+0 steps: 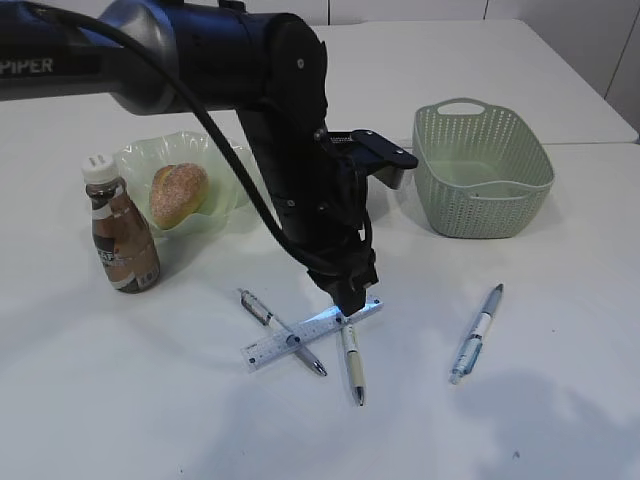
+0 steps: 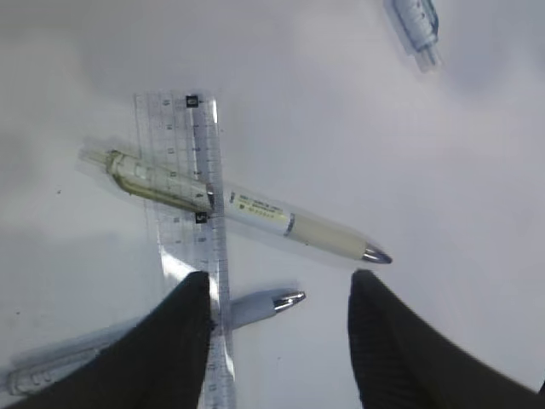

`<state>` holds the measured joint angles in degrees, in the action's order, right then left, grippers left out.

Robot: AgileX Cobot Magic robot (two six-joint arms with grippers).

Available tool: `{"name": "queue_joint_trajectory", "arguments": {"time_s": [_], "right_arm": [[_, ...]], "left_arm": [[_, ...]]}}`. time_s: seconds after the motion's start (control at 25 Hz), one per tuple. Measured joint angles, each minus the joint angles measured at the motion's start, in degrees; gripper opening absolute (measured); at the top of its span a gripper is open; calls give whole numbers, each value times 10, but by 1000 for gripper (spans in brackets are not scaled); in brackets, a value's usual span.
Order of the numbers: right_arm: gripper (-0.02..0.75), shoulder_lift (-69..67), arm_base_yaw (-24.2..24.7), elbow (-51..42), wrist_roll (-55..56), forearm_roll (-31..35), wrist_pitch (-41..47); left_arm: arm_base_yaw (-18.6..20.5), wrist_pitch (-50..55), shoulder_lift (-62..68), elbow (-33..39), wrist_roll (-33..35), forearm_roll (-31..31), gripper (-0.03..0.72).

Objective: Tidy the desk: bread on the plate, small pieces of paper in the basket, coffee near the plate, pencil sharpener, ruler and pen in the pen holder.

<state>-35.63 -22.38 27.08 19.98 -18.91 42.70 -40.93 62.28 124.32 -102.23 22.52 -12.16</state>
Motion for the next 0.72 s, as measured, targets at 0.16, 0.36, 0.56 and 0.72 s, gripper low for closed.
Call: {"name": "queue_joint_trajectory", "arguments": {"time_s": [0.16, 0.36, 0.56, 0.72], "right_arm": [[478, 0, 0, 0, 0, -6, 24], [478, 0, 0, 0, 0, -10, 33], [478, 0, 0, 0, 0, -11, 35], [478, 0, 0, 0, 1, -11, 35]], "left_arm": [[-1, 3, 21, -7, -7, 0, 370], [-1, 4, 42, -7, -21, 15, 370], [-1, 1, 53, -7, -41, 81, 370], [-1, -6, 56, -7, -43, 93, 370]]}}
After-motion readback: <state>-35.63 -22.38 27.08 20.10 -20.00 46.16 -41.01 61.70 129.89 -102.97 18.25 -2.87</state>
